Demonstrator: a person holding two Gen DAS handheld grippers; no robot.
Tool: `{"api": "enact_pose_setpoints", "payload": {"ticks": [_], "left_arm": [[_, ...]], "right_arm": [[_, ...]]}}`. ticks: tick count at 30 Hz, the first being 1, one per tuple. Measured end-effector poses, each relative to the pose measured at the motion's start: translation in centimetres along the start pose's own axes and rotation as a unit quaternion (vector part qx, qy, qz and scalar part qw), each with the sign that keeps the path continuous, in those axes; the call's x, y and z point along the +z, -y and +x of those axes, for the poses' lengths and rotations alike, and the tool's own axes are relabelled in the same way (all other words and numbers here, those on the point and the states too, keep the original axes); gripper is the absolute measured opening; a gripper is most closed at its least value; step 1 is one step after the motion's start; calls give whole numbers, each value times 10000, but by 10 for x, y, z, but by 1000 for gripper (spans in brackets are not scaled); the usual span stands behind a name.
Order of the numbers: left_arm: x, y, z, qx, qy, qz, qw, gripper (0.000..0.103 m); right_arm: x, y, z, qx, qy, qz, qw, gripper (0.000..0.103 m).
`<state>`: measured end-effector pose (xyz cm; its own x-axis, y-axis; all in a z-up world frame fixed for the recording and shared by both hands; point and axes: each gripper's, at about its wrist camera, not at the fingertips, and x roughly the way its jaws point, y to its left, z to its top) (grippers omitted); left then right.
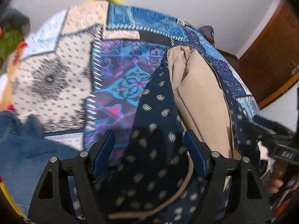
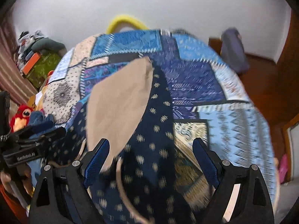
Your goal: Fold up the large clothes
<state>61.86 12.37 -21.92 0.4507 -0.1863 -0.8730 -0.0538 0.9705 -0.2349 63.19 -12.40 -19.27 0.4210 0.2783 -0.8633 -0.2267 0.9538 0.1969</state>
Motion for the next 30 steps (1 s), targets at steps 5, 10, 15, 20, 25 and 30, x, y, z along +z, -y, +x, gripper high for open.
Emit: {"api": "enact_pose_setpoints", "payload": {"ticks": [5,10,15,20,25,30], "left_arm": [[9,-5,37,-215,-238,-490,9983,76],[10,-7,43,-5,35,-509,9987,57],[6,2,34,29,103,-200,9997,9],[-1,13,-15,-76,431,96,9990,9],[-26,32,-89,-160,817,716,9940,9],[-69,36,-142,-367,917,978,9903,9]], "right_arm": [[16,10,49,52,-389,410,9984,77],[19,7,57,257,-203,335,9989,44],[13,-6,49,122,-102,-44,9999,10],[1,-13,13,132,123,-280,9994,8],[-18,-22,-47,518,415,-327,9973,8],[-61,-45,-107,564,708,-752,9930,8]]}}
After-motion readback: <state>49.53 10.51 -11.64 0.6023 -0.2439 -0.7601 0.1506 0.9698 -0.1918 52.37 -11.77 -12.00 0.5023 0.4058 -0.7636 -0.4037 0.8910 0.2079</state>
